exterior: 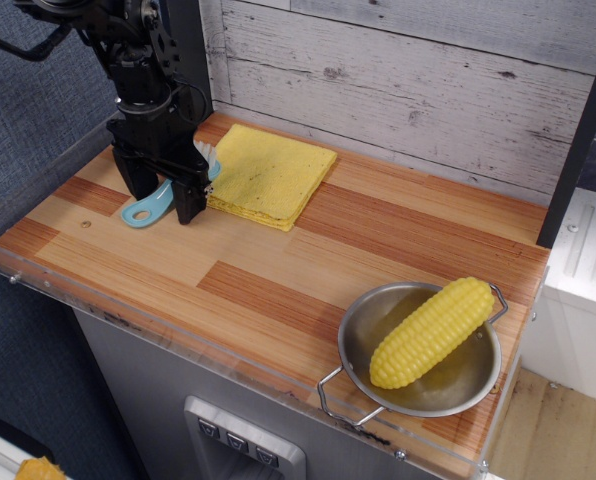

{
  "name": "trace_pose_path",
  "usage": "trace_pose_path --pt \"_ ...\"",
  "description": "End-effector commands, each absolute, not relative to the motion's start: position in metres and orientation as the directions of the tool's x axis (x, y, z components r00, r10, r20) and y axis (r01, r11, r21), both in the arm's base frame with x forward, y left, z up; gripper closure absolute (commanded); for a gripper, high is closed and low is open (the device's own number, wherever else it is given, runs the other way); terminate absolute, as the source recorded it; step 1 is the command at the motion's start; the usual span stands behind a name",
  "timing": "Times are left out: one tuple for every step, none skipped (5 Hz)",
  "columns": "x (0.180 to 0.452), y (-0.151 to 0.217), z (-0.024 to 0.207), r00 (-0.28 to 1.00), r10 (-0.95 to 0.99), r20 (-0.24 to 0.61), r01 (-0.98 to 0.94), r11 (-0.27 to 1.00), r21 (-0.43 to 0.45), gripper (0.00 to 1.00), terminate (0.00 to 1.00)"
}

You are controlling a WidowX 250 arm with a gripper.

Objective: PICK UP THE FORK AND PUT NEAR THE VESSEL

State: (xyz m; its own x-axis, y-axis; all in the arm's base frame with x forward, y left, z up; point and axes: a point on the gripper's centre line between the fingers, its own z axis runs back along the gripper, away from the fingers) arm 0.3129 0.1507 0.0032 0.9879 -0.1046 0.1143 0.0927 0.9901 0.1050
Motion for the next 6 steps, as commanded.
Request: trace_pose_path --pt "0.306 0.149 -0.012 0.994 -0.090 0.059 0.084 0.992 0.093 1.00 0.00" --pt "0.302 0.152 -0.008 0.995 -0.080 0.061 0.074 0.993 0.093 1.00 0.00" --pt "0.295 0.156 0.009 0.994 -0.034 0.103 0.024 0.995 0.098 1.00 0.00" --pt "0.274 0.158 0.057 0.969 0.080 0.234 -0.102 0.991 0.083 1.00 0.00" --pt "0.260 0.152 0.097 0.936 0.218 0.277 -0.243 0.968 0.059 1.00 0.00" --pt "0.276 0.116 0.107 0.931 0.220 0.290 -0.219 0.975 -0.037 1.00 0.00"
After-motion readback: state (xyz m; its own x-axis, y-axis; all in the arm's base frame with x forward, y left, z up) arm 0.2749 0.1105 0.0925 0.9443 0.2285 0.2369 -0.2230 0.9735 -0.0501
